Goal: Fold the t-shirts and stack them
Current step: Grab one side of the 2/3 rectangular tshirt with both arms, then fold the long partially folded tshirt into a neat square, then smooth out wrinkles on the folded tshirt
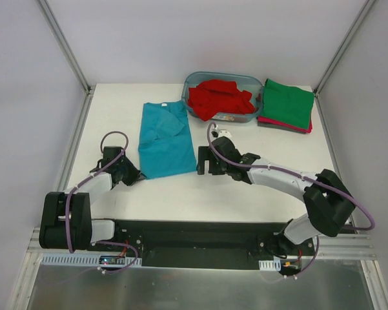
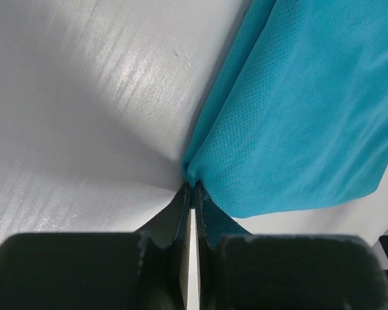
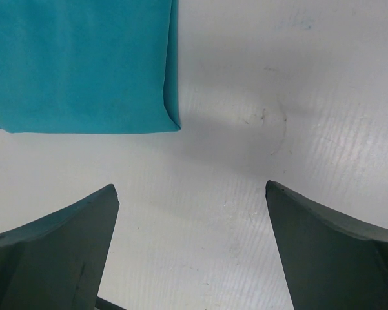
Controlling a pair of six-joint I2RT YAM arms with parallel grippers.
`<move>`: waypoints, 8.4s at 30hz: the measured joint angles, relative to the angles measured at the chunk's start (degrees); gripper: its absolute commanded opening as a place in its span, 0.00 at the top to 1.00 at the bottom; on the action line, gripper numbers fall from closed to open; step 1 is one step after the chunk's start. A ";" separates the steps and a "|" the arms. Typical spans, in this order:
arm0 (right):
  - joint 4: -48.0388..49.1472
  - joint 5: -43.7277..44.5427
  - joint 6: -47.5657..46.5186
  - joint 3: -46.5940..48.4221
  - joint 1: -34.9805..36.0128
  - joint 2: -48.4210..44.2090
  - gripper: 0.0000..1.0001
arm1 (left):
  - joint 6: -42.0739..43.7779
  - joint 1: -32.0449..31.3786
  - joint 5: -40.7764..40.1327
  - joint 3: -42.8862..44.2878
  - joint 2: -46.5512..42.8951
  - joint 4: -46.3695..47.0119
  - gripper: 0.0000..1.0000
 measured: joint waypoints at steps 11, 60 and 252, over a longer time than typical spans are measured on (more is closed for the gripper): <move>0.81 -3.41 5.35 4.96 0.76 11.43 0.16 | -0.52 0.00 1.03 -2.16 -2.08 1.27 1.00; 0.07 -7.48 3.21 -5.07 8.35 0.92 0.99 | -1.57 -4.63 4.63 -10.08 -38.12 -17.46 1.00; -9.68 0.24 3.19 0.22 -8.28 -1.01 0.08 | 5.09 -29.75 -23.10 3.43 -27.17 -16.61 0.01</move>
